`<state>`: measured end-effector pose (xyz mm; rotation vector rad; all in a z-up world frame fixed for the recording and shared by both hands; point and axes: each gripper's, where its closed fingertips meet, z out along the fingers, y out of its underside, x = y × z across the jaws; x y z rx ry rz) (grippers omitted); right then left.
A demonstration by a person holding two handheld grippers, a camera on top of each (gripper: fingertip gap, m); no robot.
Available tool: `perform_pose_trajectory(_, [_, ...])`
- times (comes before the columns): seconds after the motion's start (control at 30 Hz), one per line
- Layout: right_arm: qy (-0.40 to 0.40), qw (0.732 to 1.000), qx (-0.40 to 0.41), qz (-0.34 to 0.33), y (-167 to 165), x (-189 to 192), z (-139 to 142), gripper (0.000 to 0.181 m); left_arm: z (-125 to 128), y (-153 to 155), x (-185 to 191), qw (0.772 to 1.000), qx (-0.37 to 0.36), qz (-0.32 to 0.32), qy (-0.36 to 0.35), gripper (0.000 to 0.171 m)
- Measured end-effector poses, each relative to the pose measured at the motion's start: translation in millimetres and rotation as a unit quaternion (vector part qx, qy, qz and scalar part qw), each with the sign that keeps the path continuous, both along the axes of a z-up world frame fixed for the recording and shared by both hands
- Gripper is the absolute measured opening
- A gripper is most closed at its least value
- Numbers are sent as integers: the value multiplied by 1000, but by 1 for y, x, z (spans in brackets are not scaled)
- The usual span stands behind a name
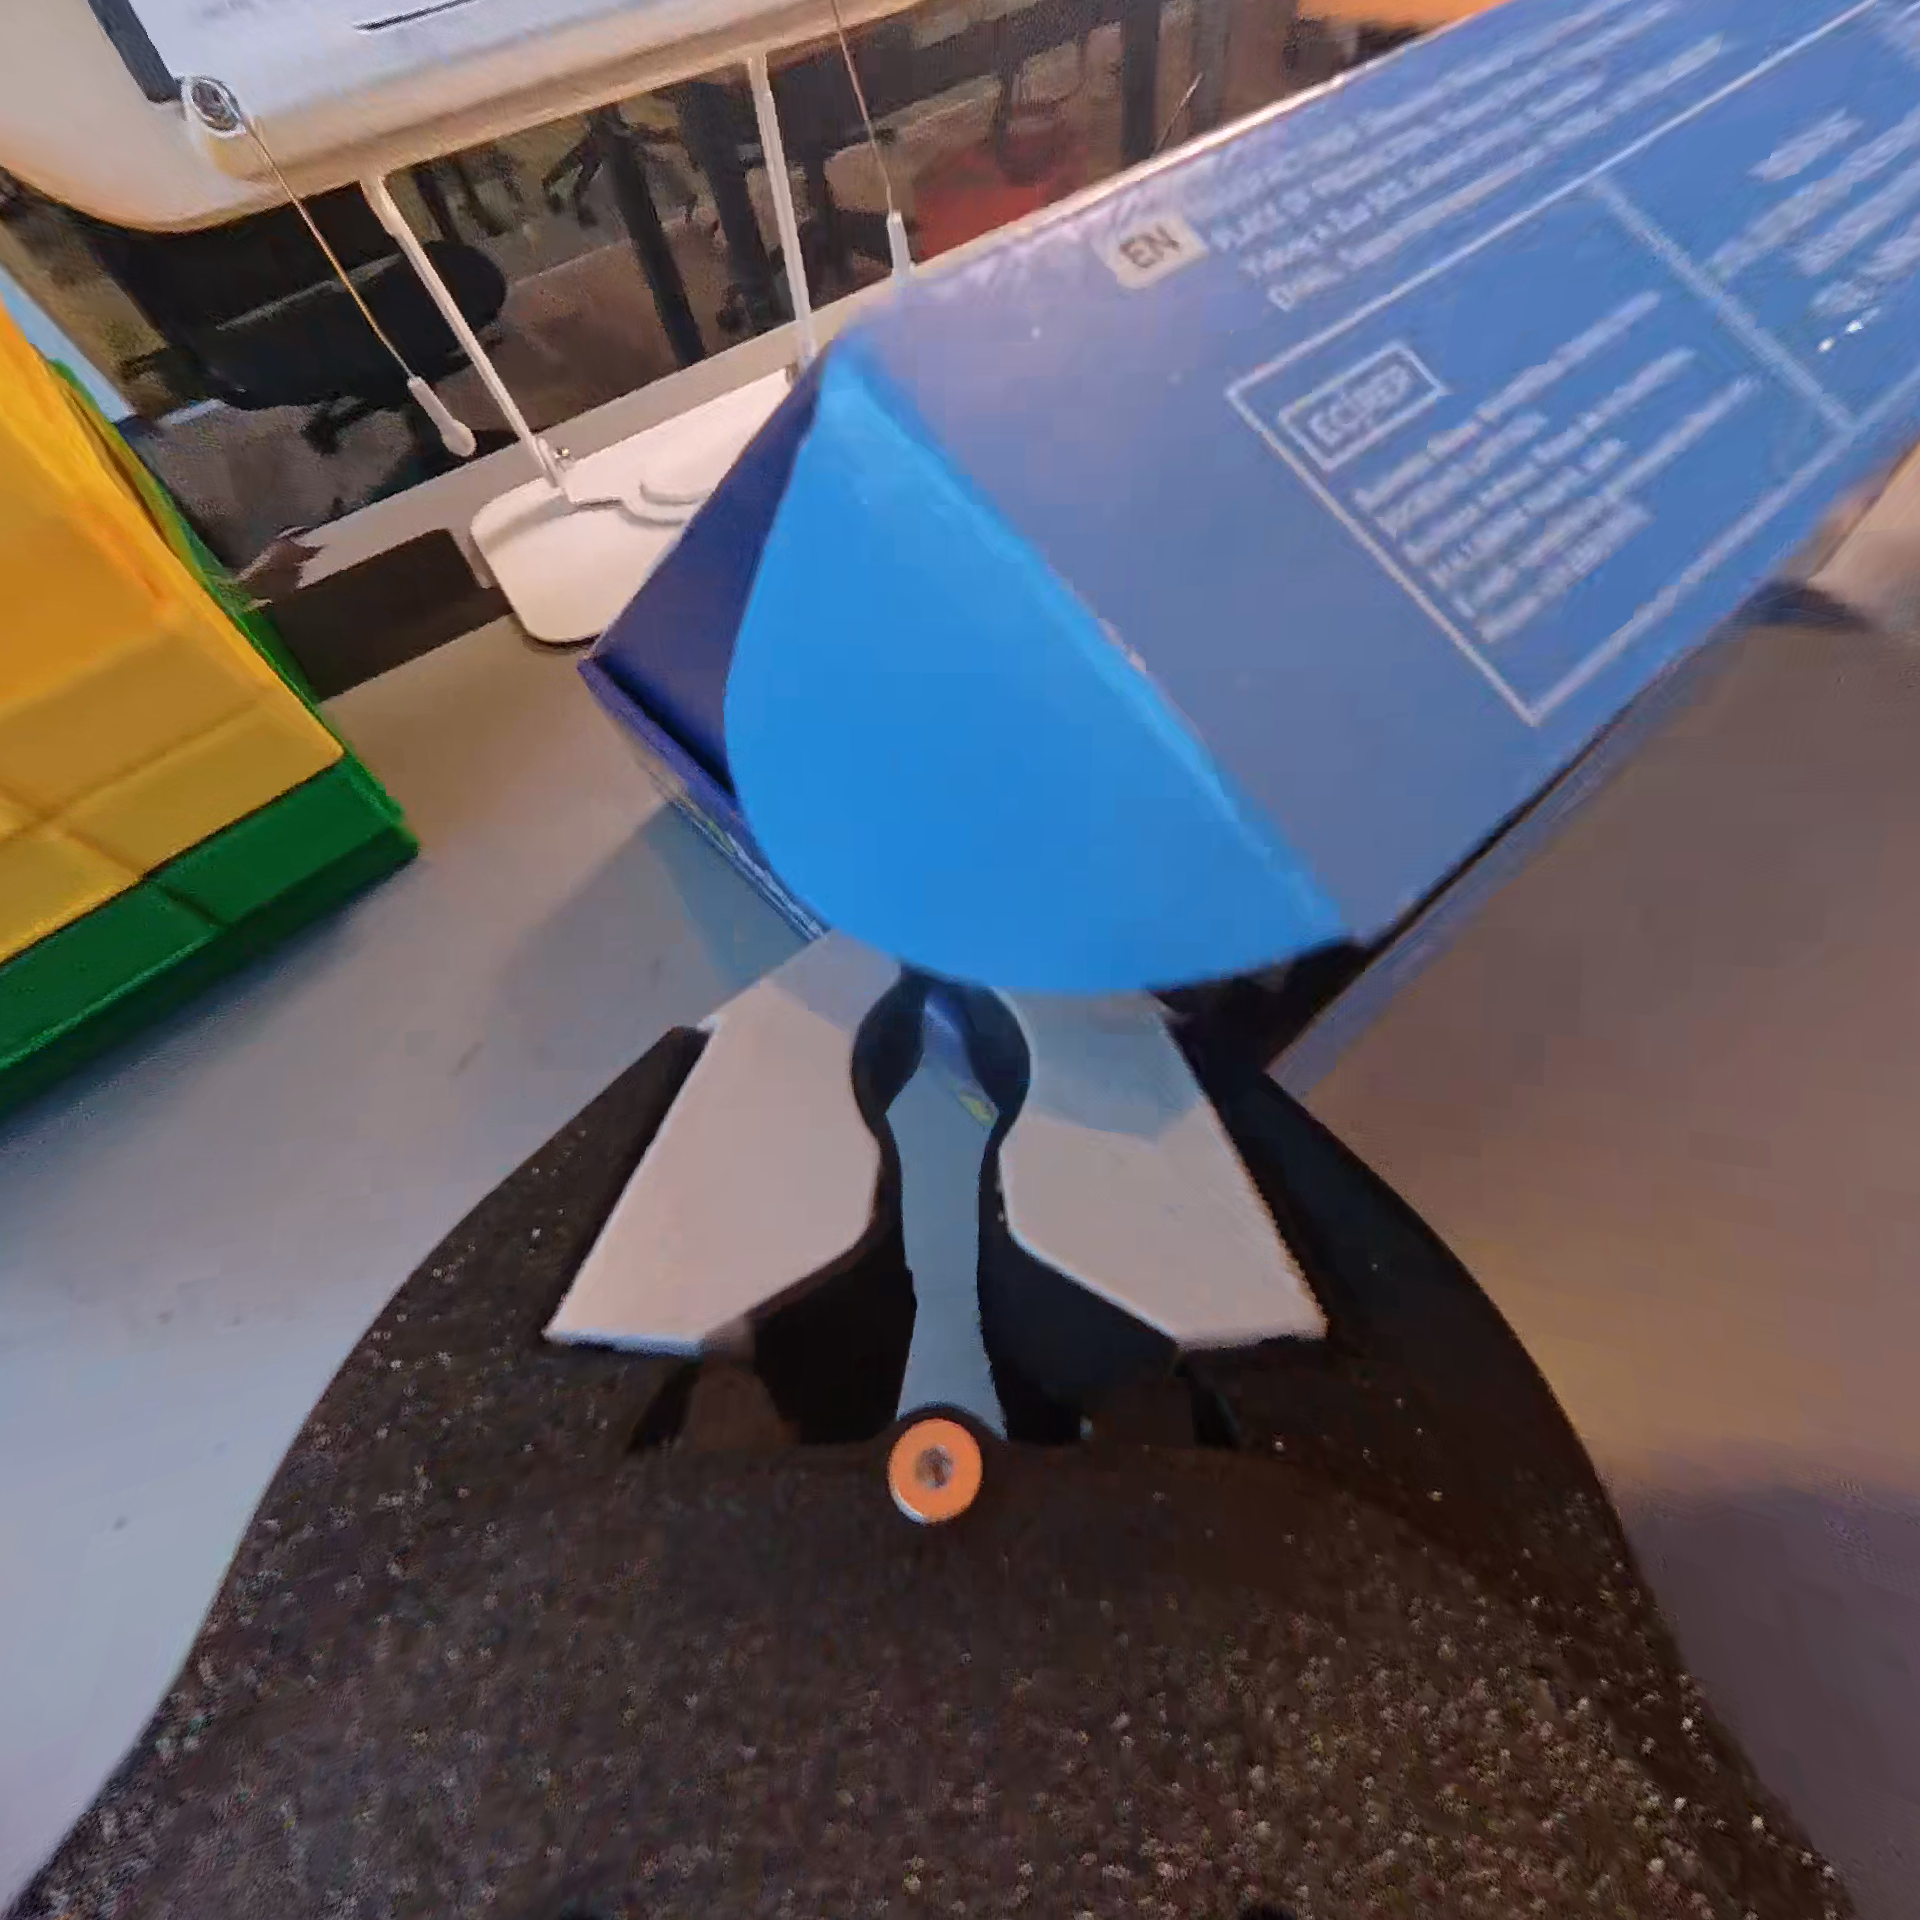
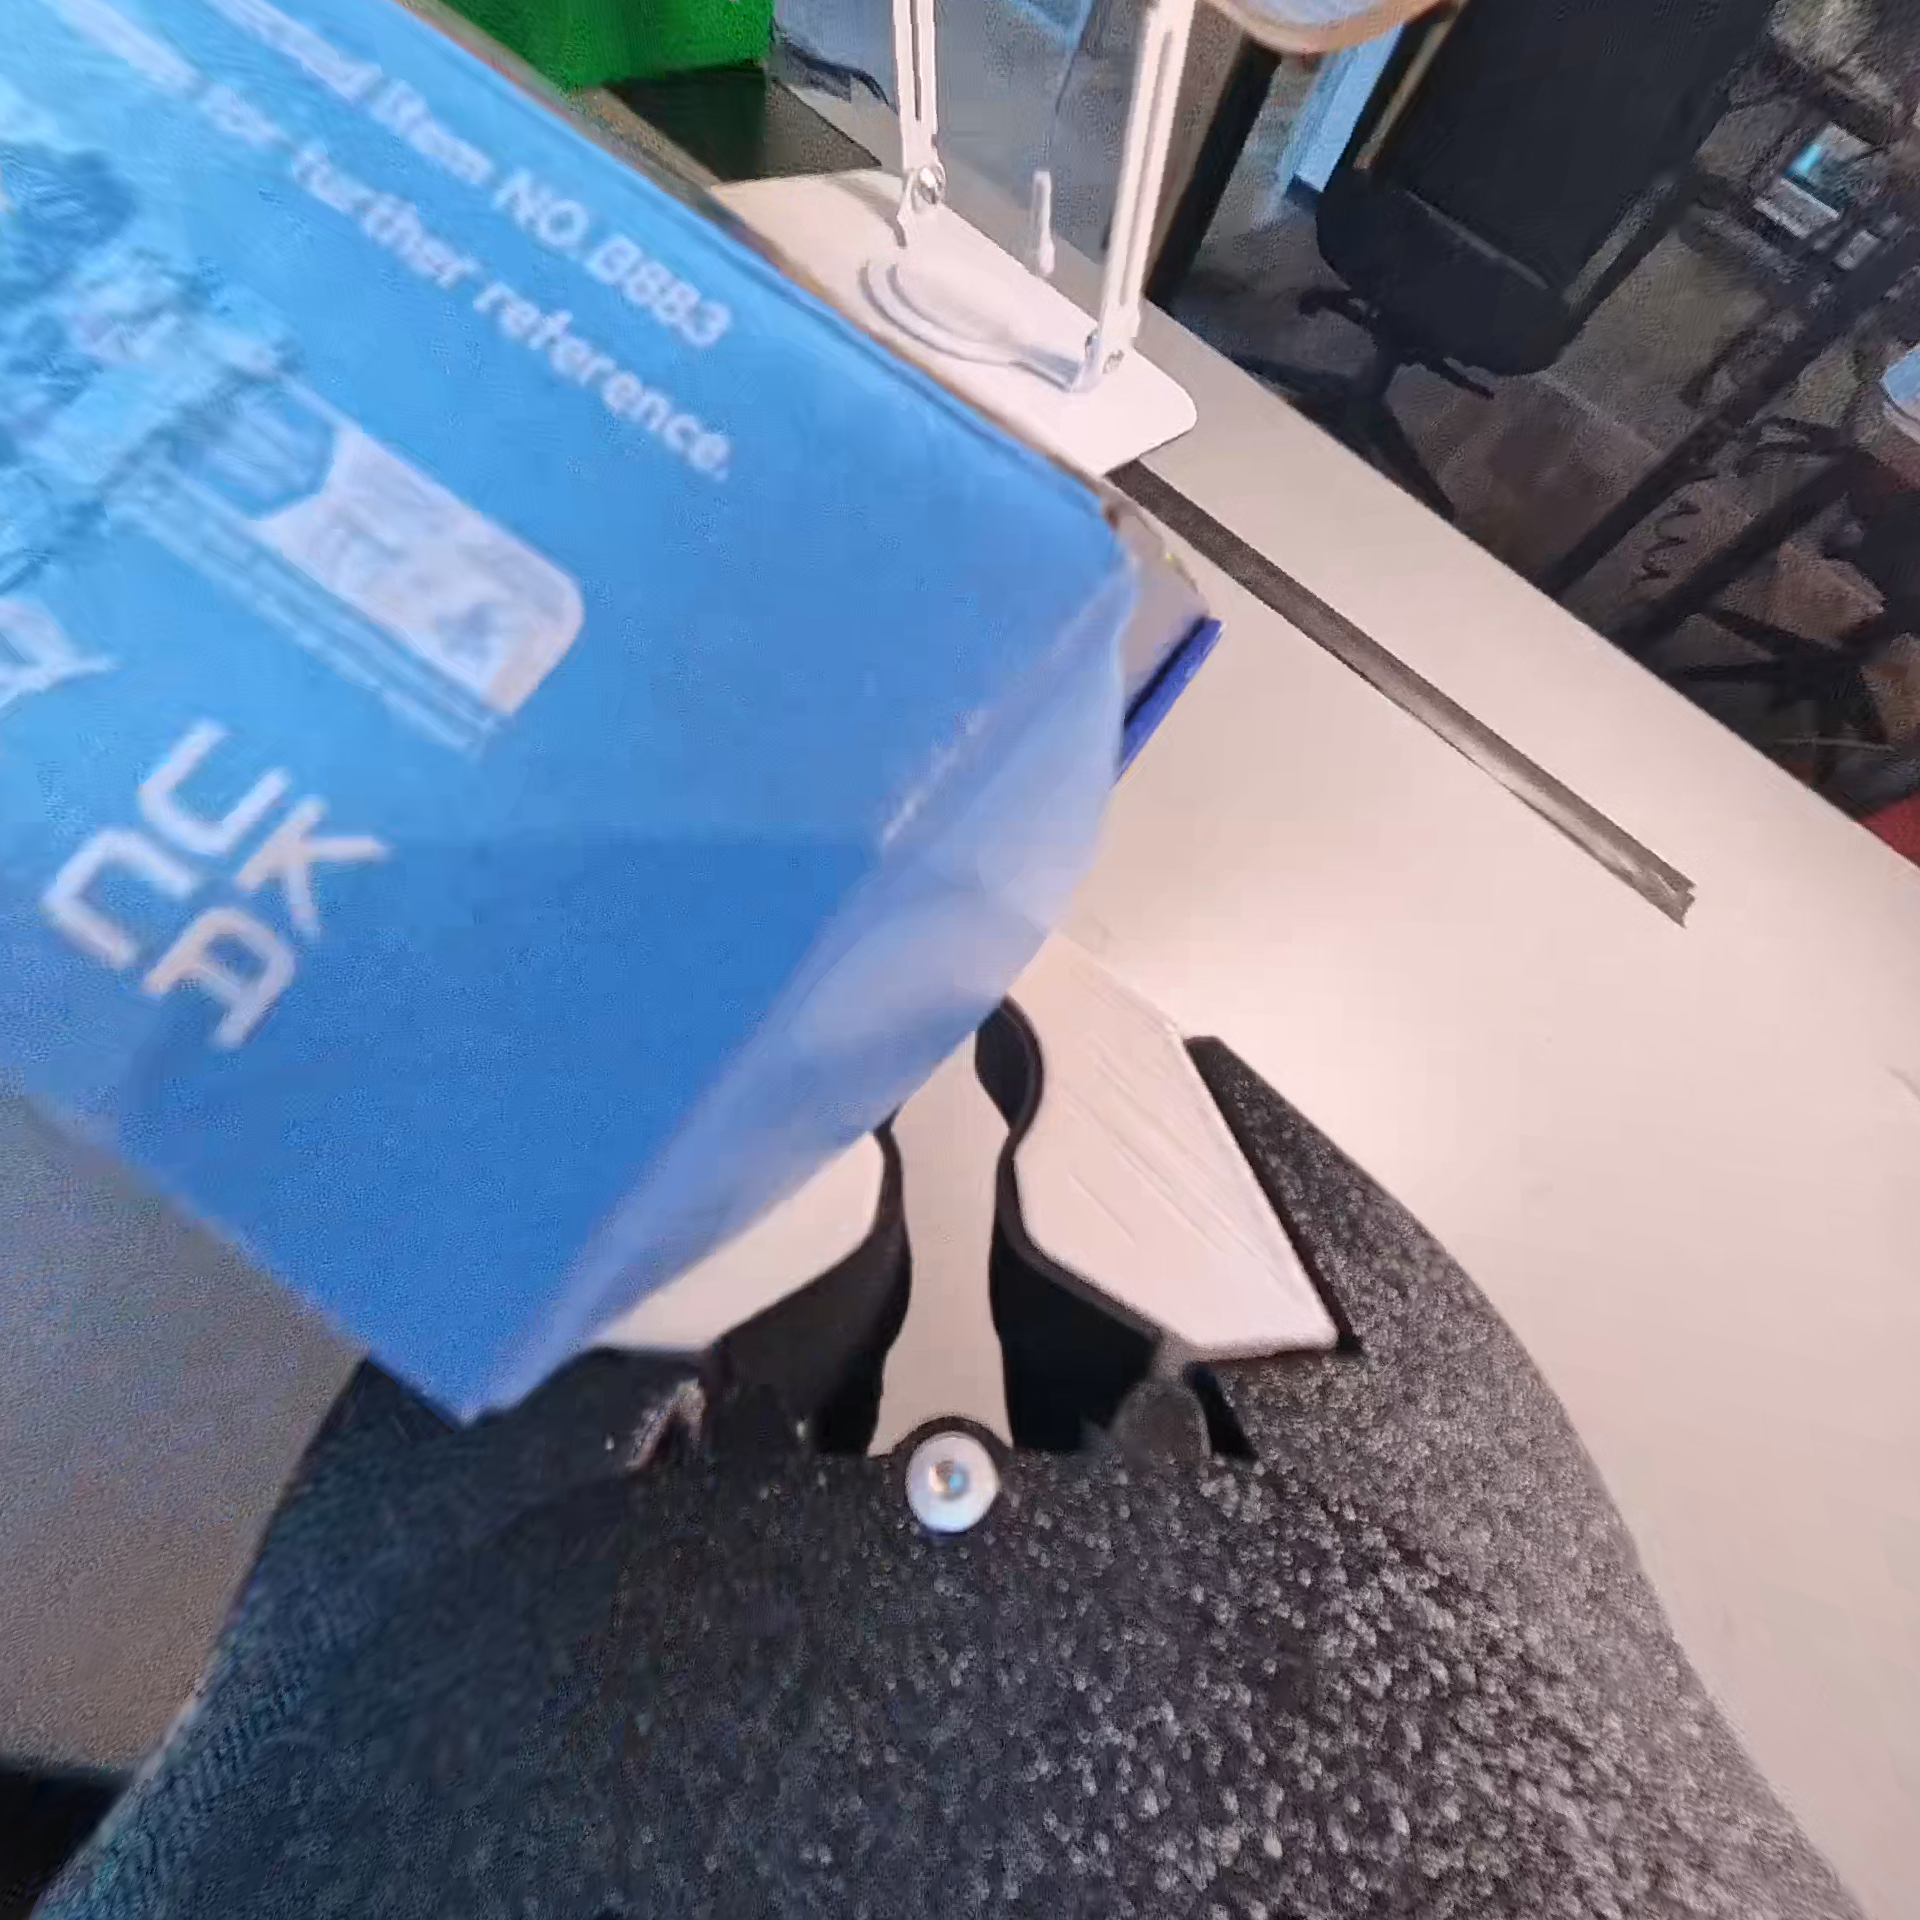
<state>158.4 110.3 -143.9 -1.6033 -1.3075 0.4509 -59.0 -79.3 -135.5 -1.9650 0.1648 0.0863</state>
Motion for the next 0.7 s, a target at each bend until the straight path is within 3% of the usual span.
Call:
perform_pose_trajectory(0.03, [22, 1000, -10, 19, -6, 2, 7, 3, 6, -6, 1, 1000, 11, -4, -17, 0])
perform_pose_trajectory(0.17, [30, 997, -36, 60, -21, 30, 11, 38, 21, -39, -8, 1000, 25, -15, 4, 29])
perform_pose_trajectory(0.3, [-2, 998, -19, 59, -17, 70, 19, 40, 60, -62, -29, 997, 73, -17, 16, 24])
perform_pose_trajectory(0.4, [43, 994, -53, 80, -7, 79, 61, 40, 102, -52, -27, 991, 92, -83, -57, 27])
perform_pose_trajectory(0.47, [109, 985, -93, 99, 0, 69, 104, 40, 114, -31, -27, 981, 52, -108, -154, 29])
perform_pose_trajectory(0.53, [167, 969, -160, 87, 14, 48, 133, 44, 102, -3, -30, 967, -26, -109, -230, 46])
perform_pose_trajectory(0.57, [171, 962, -196, 83, 18, 34, 134, 50, 92, 9, -28, 958, -63, -115, -257, 57])
perform_pose_trajectory(0.63, [117, 954, -260, 92, 13, 8, 105, 64, 71, 26, -21, 946, -111, -120, -279, 70])
perform_pose_trajectory(0.7, [70, 946, -301, 98, 3, -5, 71, 64, 48, 30, -12, 946, -144, -126, -260, 71])
